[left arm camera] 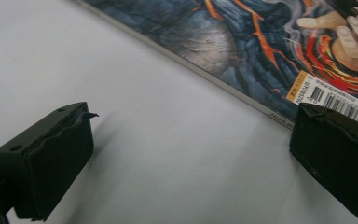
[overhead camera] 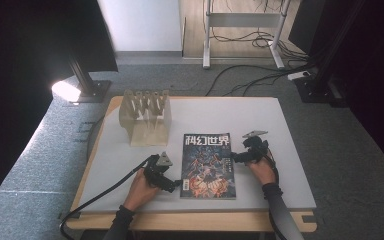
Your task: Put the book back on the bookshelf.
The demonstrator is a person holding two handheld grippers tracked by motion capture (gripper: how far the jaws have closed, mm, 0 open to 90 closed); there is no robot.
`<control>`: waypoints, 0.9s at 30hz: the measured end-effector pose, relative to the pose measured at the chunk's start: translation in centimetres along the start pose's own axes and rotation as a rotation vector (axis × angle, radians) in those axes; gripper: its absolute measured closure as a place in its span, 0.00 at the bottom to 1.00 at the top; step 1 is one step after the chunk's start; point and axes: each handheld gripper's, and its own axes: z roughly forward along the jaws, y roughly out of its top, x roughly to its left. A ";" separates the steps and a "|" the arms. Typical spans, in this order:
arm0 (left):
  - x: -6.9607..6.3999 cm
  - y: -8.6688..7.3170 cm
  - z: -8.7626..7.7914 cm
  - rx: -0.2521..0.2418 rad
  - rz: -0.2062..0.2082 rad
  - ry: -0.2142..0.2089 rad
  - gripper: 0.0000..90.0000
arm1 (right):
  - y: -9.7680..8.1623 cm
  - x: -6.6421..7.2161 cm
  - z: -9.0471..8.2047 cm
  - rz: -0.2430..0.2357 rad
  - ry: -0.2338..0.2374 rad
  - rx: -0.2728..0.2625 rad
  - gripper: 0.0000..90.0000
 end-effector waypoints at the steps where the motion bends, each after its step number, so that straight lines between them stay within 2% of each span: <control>1: -0.1 0.0 0.0 -0.001 0.006 -0.003 0.00 | 0.2 0.0 0.2 0.002 -0.002 -0.003 0.00; 9: -2.0 0.8 0.7 0.000 0.077 -0.068 0.00 | 1.5 0.0 1.5 0.007 -0.008 -0.009 0.00; 18: -3.1 1.5 1.4 -0.006 0.119 -0.114 0.00 | 2.8 0.3 2.7 -0.001 -0.005 -0.018 0.00; 22: -3.2 1.5 1.4 -0.004 0.119 -0.114 0.00 | 2.8 0.1 2.8 -0.016 0.011 -0.025 0.00; 24: -3.2 1.5 1.4 -0.005 0.119 -0.114 0.00 | 2.9 -0.1 2.4 -0.041 0.035 -0.008 0.06; 27: -3.2 1.5 1.4 -0.003 0.122 -0.113 0.00 | 3.1 -0.3 1.6 -0.040 0.026 -0.017 0.08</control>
